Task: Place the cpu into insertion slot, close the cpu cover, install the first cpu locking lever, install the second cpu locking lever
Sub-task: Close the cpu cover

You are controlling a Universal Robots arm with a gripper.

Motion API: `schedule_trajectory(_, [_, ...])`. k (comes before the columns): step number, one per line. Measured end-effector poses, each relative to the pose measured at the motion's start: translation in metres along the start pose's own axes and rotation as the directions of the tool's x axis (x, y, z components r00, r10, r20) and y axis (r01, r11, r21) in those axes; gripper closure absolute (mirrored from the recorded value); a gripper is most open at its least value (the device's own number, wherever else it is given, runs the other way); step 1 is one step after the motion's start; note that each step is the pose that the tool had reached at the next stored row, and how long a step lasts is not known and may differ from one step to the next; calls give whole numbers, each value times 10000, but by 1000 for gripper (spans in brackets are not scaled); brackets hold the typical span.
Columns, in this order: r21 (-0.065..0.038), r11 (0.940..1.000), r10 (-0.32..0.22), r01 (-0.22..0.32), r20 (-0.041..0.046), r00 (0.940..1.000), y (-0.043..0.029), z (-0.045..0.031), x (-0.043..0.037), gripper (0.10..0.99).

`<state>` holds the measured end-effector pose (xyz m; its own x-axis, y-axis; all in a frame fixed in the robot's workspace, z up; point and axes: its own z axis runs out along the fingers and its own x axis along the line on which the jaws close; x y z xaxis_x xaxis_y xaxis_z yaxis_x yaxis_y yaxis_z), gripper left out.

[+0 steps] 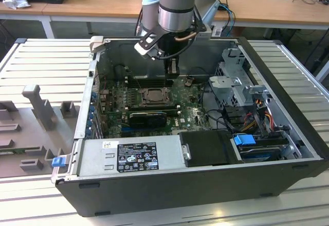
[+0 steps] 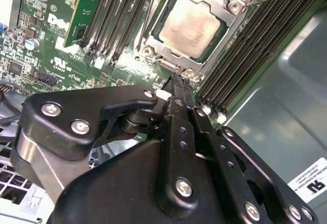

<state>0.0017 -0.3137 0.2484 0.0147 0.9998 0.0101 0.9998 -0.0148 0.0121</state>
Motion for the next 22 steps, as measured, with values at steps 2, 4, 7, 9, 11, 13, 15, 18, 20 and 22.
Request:
schedule_trajectory(2, [0,10000,1,-1,0,10000,-21,1,-1,980])
schedule_trajectory(4, [0,10000,0,0,0,10000,-39,3,-1,980])
schedule_trajectory(7, [0,10000,0,0,0,10000,-71,5,-1,980])
schedule_trajectory(9, [0,10000,0,0,0,10000,-103,7,-2,980])
schedule_trajectory(11, [0,10000,1,-1,0,10000,-128,8,-2,980])
schedule_trajectory(13, [0,10000,0,0,-1,10000,-164,10,-3,980])
schedule_trajectory(15, [0,10000,0,0,-1,10000,-184,11,-3,980])
schedule_trajectory(18, [-1,10000,0,0,-1,10000,-226,13,-3,980])
schedule_trajectory(20, [0,10000,1,-1,-1,10000,-246,14,-4,980])
schedule_trajectory(22, [0,10000,1,-1,0,10000,-267,15,-4,980])
